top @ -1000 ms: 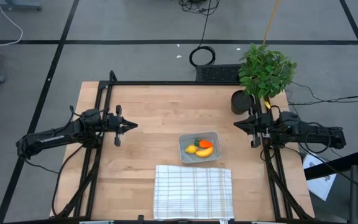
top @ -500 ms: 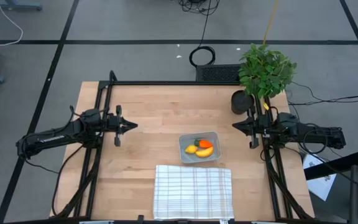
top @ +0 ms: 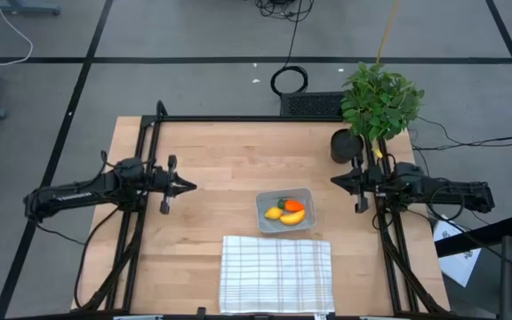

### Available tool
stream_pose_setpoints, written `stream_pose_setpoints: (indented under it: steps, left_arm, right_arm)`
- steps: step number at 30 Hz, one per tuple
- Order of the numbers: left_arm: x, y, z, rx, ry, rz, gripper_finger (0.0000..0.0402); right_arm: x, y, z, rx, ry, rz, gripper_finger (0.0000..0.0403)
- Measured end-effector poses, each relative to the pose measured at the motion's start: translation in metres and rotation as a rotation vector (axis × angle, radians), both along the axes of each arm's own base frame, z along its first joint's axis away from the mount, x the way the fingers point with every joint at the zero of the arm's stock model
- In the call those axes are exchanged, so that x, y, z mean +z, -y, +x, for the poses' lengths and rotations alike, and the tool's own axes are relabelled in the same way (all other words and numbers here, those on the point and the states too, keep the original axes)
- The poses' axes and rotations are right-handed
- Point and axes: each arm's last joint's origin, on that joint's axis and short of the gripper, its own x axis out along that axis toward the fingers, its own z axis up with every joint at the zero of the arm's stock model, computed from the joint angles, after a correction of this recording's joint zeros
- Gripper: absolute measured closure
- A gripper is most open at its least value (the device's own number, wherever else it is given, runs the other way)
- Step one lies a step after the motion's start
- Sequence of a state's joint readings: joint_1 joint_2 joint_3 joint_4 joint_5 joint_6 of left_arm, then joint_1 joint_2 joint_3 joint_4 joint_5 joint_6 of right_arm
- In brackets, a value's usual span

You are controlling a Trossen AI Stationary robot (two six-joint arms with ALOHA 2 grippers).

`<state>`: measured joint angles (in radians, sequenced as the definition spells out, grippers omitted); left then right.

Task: Pick and placing Produce into tupperware
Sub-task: Adjust the gray bin

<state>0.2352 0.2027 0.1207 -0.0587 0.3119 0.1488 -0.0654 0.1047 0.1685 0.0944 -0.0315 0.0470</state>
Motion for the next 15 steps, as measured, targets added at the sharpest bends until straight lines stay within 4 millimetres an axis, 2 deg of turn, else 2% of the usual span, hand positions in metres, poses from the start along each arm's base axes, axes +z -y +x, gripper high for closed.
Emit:
stream_pose_setpoints:
  steps: [15]
  left_arm:
    - [0.002, 0.001, 0.001, 0.045, 0.019, -0.006, 0.0376]
  right_arm:
    - [-0.013, 0.000, 0.003, 0.001, -0.028, 0.013, 0.0403]
